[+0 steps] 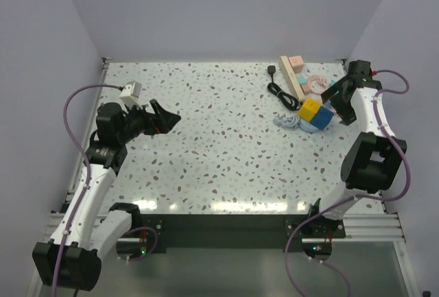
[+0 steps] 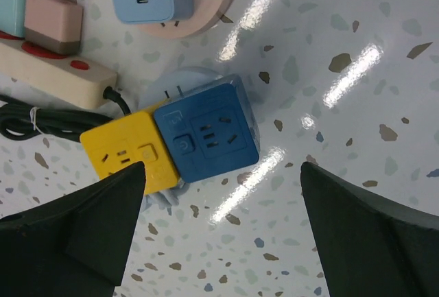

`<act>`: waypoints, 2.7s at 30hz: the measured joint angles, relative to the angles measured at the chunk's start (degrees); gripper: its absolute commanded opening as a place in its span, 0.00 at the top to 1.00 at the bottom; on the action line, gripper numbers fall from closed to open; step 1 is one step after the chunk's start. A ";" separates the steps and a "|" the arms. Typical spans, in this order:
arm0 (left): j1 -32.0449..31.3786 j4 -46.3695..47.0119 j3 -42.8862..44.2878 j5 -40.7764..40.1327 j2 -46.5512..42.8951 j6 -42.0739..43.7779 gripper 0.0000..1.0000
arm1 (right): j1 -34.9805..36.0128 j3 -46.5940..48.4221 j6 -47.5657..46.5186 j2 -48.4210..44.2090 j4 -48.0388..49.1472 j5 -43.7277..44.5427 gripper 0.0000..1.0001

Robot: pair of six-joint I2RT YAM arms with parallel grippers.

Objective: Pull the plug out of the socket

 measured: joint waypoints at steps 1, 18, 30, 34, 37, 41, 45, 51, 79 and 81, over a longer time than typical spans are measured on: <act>-0.24 0.02 0.00 0.00 0.61 0.00 0.00 | -0.74 -0.13 0.46 0.98 0.42 -1.03 0.01; -5.99 1.49 0.00 -1.36 9.46 -0.26 0.00 | -2.40 -1.77 9.55 8.04 10.21 -6.54 0.01; -7.02 1.88 -0.07 -2.25 10.49 -0.31 0.00 | -2.75 -0.13 10.80 14.49 10.49 -8.20 0.06; -7.39 2.45 -0.07 -2.34 11.47 -0.33 0.00 | -2.67 -2.97 9.84 13.03 13.44 -9.81 0.09; -7.74 2.97 -0.07 -2.36 11.85 -0.33 0.00 | -1.66 -5.95 8.59 11.10 15.12 -11.28 0.10; -8.39 3.48 -0.09 -2.60 12.00 -0.35 0.00 | 2.80 -10.80 7.45 7.23 16.17 -12.33 0.10; -9.40 3.93 -0.20 -3.26 12.00 -0.44 0.00 | 11.23 -14.43 7.78 4.22 15.63 -12.87 0.09; -11.19 4.39 -1.01 -4.55 12.55 -0.81 0.00 | 26.16 -15.41 12.83 3.91 15.72 -15.43 0.09; -13.29 3.52 6.97 -8.26 27.71 3.41 0.59 | 33.59 3.80 7.06 2.82 2.25 -9.79 1.00; -13.29 3.67 9.46 -8.28 30.03 4.55 0.77 | 34.99 -1.53 6.49 -1.49 2.23 -9.92 1.00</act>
